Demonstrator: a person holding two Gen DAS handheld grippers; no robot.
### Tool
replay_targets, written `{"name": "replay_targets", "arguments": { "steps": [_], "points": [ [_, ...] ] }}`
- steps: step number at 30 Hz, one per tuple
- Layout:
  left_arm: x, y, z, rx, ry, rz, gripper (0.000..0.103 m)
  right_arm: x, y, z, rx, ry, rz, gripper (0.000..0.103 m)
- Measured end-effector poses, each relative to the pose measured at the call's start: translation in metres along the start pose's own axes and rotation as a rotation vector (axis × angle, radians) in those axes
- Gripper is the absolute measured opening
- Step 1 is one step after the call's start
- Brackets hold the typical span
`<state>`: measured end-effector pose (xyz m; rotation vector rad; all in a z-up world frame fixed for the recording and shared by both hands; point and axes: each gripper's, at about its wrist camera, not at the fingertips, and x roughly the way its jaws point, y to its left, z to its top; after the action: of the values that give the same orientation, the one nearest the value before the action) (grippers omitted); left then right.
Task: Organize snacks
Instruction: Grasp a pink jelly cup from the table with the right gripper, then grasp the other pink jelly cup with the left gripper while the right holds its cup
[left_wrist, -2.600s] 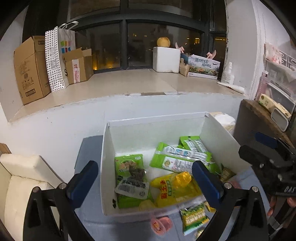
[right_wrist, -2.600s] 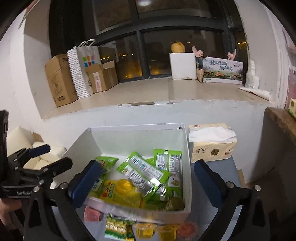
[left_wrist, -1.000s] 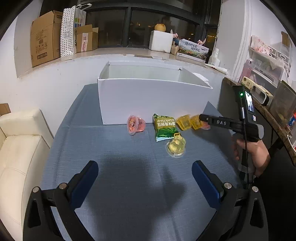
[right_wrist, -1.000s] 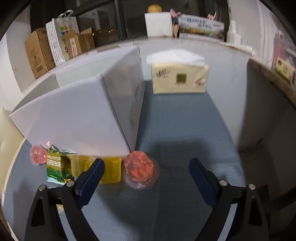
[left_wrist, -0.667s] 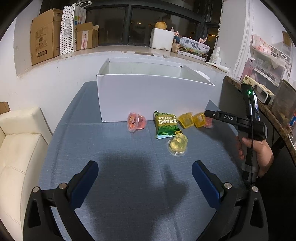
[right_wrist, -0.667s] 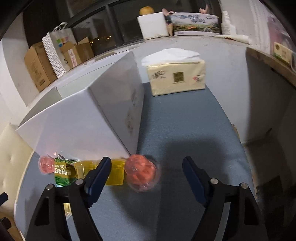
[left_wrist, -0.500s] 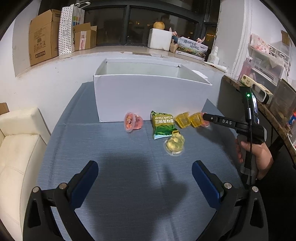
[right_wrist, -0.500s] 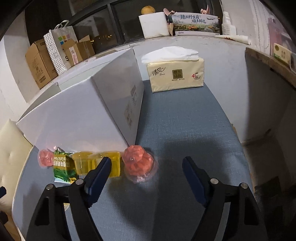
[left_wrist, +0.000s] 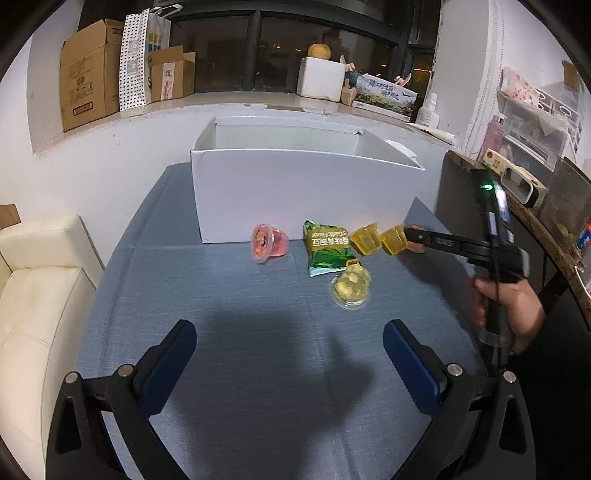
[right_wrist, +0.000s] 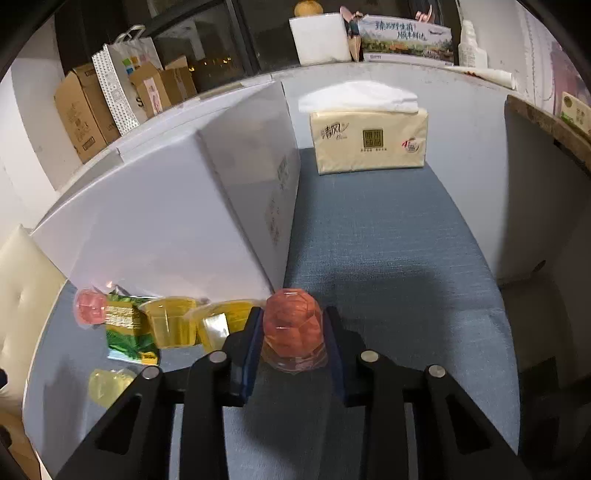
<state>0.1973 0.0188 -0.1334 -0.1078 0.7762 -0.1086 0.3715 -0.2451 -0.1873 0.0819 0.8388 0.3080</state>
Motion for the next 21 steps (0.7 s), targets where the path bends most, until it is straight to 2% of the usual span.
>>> {"name": "replay_targets", "arguments": {
  "steps": [8,14,21],
  "points": [
    [0.022,0.012,0.016,-0.026,-0.009,0.03,0.103,-0.049,0.008,-0.014,-0.002,-0.069,0.071,0.035],
    [0.074,0.025,0.048,-0.067,0.021,0.095,0.103,-0.096,0.029,-0.025,-0.016,-0.128,0.119,0.035],
    [0.128,0.022,0.066,-0.031,0.08,0.146,0.103,-0.126,0.043,-0.033,-0.034,-0.168,0.135,0.035]
  ]
}}
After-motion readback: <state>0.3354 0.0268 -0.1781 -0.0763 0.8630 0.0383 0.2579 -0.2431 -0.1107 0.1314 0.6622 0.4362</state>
